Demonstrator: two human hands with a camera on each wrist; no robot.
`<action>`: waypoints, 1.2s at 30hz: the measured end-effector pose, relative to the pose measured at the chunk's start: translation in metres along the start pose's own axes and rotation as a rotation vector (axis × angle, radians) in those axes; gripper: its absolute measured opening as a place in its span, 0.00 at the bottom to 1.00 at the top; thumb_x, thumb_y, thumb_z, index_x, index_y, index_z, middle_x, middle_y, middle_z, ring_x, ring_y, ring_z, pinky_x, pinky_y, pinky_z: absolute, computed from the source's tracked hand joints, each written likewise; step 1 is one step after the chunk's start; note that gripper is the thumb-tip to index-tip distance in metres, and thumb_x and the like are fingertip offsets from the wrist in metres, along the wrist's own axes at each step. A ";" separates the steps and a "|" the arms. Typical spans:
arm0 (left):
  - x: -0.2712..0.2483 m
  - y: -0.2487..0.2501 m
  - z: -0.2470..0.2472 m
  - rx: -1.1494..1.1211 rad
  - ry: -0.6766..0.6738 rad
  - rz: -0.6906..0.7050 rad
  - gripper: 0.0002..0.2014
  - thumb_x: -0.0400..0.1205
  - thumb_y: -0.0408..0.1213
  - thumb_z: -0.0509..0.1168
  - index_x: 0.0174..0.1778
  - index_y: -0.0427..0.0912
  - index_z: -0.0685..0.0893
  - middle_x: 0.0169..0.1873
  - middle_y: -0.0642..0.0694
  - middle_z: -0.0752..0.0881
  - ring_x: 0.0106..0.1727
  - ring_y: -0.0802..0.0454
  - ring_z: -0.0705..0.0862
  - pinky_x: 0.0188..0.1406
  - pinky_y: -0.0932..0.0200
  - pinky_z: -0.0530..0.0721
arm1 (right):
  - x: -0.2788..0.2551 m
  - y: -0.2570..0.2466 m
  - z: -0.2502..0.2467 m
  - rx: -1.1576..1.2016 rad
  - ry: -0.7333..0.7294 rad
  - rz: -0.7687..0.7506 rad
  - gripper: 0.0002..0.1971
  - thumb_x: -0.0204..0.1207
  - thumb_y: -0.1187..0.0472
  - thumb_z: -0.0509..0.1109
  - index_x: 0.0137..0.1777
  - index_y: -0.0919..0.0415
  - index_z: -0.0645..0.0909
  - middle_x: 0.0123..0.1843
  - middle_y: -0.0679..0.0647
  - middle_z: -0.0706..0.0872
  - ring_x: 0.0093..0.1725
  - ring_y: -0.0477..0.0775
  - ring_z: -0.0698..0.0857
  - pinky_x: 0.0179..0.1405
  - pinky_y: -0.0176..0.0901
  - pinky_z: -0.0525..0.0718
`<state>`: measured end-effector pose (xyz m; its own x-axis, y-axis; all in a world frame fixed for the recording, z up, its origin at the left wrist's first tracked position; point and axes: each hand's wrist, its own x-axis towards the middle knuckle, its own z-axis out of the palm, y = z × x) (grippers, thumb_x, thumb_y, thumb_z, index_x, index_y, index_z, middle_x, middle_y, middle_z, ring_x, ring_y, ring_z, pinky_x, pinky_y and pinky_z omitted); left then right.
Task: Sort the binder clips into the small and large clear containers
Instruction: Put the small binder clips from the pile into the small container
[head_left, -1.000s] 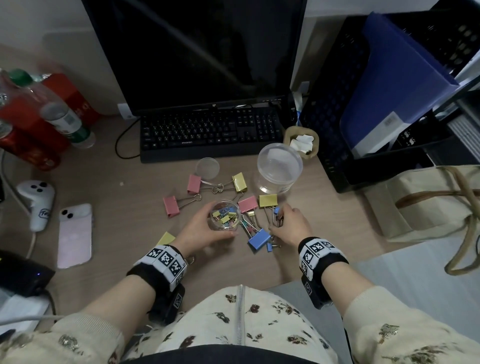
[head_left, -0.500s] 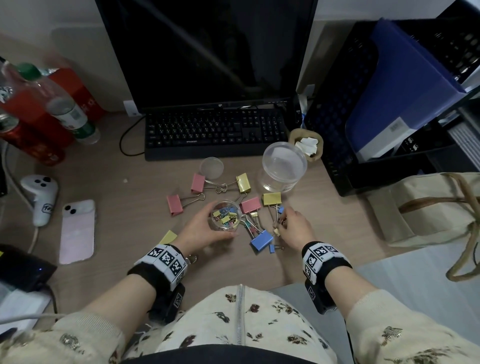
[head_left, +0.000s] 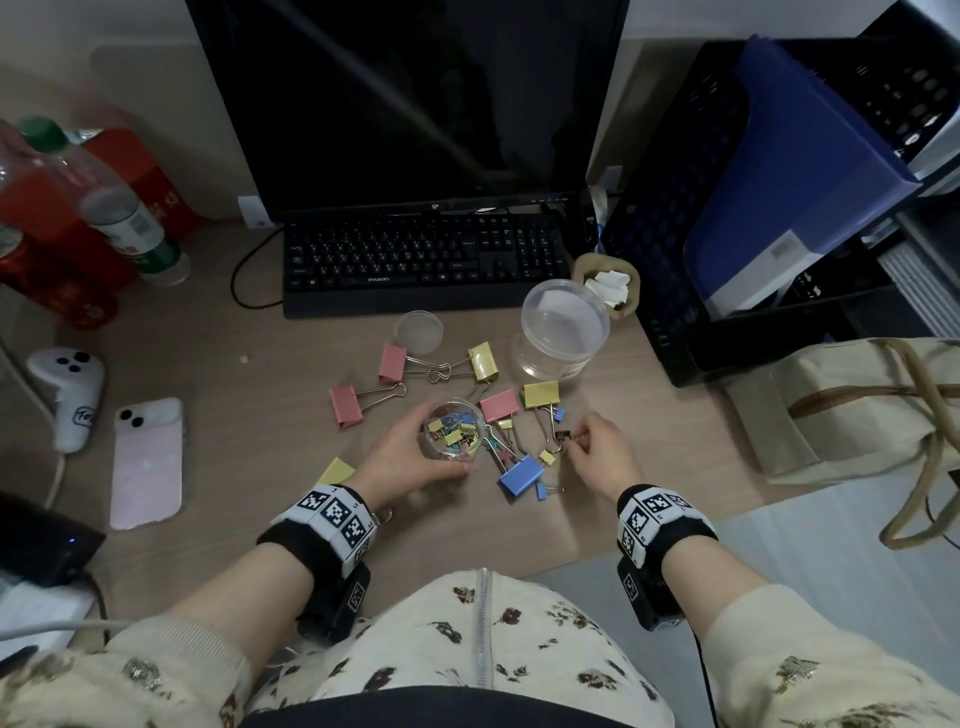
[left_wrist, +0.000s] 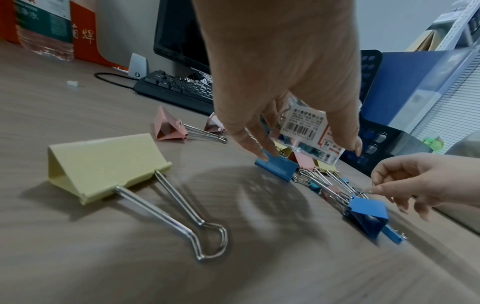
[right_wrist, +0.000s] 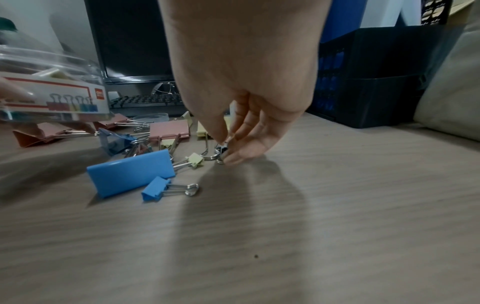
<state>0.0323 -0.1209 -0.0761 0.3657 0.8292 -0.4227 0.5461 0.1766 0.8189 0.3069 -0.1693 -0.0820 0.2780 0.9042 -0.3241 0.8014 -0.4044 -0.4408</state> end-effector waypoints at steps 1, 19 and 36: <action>0.000 -0.001 0.000 -0.013 -0.003 0.001 0.48 0.56 0.60 0.84 0.73 0.59 0.72 0.64 0.61 0.82 0.59 0.57 0.85 0.65 0.49 0.84 | 0.000 0.002 -0.001 0.009 0.003 0.005 0.06 0.76 0.59 0.69 0.47 0.54 0.73 0.48 0.52 0.80 0.48 0.58 0.82 0.51 0.52 0.82; 0.004 -0.002 -0.006 -0.011 0.035 -0.004 0.46 0.61 0.49 0.86 0.75 0.56 0.72 0.66 0.57 0.82 0.59 0.58 0.84 0.65 0.52 0.84 | 0.008 -0.006 -0.004 -0.074 -0.217 -0.056 0.09 0.68 0.62 0.76 0.43 0.54 0.77 0.53 0.50 0.75 0.47 0.50 0.81 0.48 0.41 0.78; 0.007 0.003 -0.005 -0.012 0.004 0.066 0.44 0.62 0.47 0.86 0.73 0.55 0.72 0.66 0.56 0.81 0.63 0.58 0.82 0.69 0.54 0.81 | 0.009 -0.024 -0.026 -0.033 -0.099 -0.090 0.04 0.69 0.61 0.71 0.42 0.55 0.78 0.46 0.51 0.81 0.45 0.51 0.80 0.44 0.44 0.78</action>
<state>0.0323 -0.1121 -0.0743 0.3974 0.8415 -0.3659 0.5116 0.1278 0.8497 0.3039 -0.1480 -0.0531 0.1516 0.9181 -0.3661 0.8380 -0.3158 -0.4451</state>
